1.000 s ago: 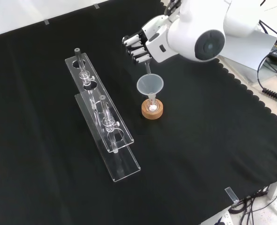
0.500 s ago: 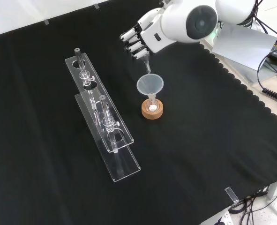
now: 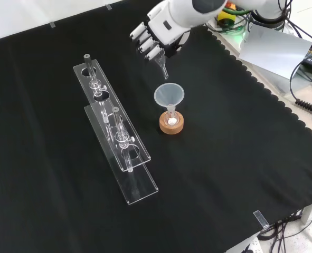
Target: Pour all the NaCl from the weighing funnel into the round-bottom flask.
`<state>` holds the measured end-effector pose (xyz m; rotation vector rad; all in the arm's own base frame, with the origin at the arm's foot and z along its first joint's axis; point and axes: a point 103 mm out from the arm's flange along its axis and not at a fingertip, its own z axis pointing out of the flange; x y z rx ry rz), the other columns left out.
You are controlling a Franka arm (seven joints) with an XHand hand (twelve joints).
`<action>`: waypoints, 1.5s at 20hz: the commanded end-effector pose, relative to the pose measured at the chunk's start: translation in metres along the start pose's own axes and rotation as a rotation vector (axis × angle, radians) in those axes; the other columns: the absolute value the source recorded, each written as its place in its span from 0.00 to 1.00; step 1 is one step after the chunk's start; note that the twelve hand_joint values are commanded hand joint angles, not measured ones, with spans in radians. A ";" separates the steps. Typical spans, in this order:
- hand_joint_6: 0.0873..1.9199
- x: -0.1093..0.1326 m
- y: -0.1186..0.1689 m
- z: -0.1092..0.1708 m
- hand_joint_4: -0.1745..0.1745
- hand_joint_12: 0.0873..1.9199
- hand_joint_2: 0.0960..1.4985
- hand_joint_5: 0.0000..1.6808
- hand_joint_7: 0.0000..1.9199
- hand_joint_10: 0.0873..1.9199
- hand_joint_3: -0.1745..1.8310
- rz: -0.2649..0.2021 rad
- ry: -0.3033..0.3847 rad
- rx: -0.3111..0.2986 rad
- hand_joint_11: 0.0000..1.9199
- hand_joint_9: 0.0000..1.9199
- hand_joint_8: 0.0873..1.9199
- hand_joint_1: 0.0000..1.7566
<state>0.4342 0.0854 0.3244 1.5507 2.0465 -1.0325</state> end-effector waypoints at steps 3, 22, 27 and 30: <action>0.54 -0.007 0.008 0.016 1.00 0.62 0.44 0.63 0.41 0.24 0.46 -0.029 0.075 0.000 0.32 0.54 0.34 0.61; 0.54 -0.022 0.013 0.033 1.00 0.62 0.44 0.63 0.41 0.23 0.46 -0.017 0.142 0.001 0.32 0.55 0.34 0.61; 0.54 -0.026 0.013 0.039 0.99 0.62 0.44 0.63 0.41 0.23 0.46 -0.013 0.158 0.007 0.32 0.55 0.34 0.61; 0.54 -0.027 0.013 0.040 0.99 0.62 0.44 0.63 0.41 0.23 0.46 -0.014 0.162 0.006 0.32 0.55 0.34 0.61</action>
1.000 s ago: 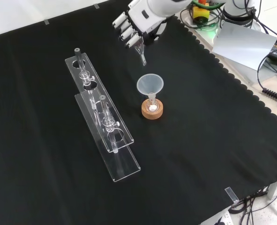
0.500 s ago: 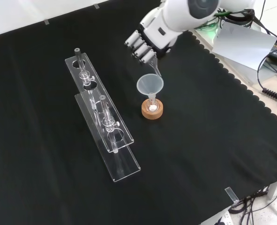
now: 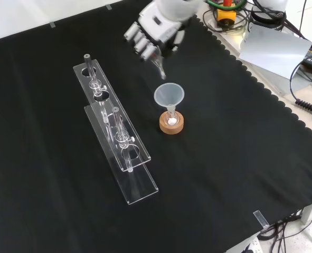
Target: Pour all the NaCl from the weighing funnel into the round-bottom flask.
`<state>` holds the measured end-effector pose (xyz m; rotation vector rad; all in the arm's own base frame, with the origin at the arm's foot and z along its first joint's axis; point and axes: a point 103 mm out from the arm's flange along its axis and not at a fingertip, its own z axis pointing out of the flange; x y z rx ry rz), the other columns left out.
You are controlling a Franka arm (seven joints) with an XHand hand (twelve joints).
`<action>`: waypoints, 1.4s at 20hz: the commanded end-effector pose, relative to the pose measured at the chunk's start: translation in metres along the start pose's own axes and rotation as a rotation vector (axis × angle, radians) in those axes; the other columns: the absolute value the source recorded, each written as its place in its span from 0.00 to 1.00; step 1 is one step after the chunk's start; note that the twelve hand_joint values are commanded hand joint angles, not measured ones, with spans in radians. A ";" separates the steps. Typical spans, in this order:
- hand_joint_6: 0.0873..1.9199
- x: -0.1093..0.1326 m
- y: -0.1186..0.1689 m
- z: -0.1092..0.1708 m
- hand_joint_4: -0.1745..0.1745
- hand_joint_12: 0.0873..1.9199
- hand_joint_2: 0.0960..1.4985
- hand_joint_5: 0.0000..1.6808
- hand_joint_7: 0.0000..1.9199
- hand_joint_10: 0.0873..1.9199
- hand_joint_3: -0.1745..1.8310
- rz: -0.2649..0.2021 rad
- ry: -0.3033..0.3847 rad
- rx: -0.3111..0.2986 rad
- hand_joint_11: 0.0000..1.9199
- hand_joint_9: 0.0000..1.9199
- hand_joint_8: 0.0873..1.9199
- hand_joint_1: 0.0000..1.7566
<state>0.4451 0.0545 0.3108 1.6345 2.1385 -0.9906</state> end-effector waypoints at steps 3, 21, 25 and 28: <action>0.54 -0.013 0.002 0.008 0.98 0.61 0.44 0.63 0.41 0.23 0.46 0.009 0.046 -0.008 0.32 0.55 0.34 0.61; 0.54 -0.019 0.005 0.016 0.97 0.61 0.44 0.63 0.41 0.23 0.46 0.010 0.135 -0.002 0.33 0.55 0.34 0.61; 0.54 -0.019 0.005 0.017 0.96 0.61 0.44 0.63 0.41 0.23 0.46 0.014 0.133 0.000 0.33 0.55 0.34 0.61; 0.54 -0.017 0.005 0.017 0.96 0.61 0.44 0.63 0.41 0.23 0.46 0.015 0.124 0.001 0.33 0.55 0.34 0.61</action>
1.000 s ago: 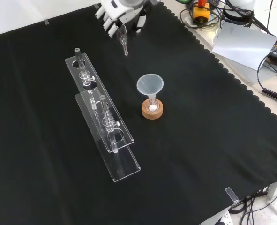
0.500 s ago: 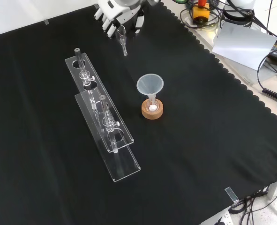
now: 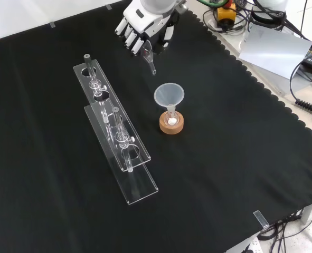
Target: Pour all the NaCl from the weighing funnel into the round-bottom flask.
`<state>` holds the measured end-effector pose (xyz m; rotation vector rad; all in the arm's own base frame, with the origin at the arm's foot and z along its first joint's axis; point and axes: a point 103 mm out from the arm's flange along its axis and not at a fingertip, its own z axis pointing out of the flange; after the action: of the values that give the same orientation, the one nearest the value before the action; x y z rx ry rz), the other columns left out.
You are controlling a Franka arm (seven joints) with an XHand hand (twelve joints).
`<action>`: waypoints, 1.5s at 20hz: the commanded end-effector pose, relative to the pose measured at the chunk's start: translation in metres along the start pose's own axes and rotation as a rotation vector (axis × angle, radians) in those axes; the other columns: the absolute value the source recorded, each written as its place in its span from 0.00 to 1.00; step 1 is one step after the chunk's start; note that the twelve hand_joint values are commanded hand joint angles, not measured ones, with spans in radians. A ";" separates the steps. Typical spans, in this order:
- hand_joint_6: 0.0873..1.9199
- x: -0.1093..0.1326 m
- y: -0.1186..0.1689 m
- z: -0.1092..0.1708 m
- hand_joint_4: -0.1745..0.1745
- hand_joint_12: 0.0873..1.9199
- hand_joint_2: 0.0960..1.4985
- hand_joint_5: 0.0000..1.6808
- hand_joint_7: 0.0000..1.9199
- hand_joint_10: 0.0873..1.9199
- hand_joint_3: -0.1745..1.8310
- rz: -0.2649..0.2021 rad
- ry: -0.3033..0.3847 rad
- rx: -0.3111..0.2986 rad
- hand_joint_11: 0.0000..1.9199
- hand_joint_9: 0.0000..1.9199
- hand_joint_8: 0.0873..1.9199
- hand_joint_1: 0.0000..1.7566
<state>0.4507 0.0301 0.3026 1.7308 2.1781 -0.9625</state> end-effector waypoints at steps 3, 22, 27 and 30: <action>0.54 0.000 -0.002 -0.002 0.96 0.61 0.44 0.63 0.41 0.23 0.46 0.001 0.044 -0.025 0.33 0.55 0.34 0.61; 0.54 -0.004 0.000 0.015 0.95 0.61 0.44 0.63 0.40 0.23 0.46 -0.003 0.104 -0.039 0.33 0.55 0.34 0.61; 0.54 -0.008 0.001 0.019 0.94 0.61 0.44 0.63 0.40 0.23 0.46 -0.002 0.107 -0.052 0.33 0.55 0.34 0.61; 0.54 -0.009 0.001 0.022 0.94 0.61 0.44 0.63 0.40 0.23 0.46 -0.001 0.108 -0.059 0.33 0.55 0.34 0.61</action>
<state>0.4467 -0.0140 0.2811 1.8726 2.1854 -0.9439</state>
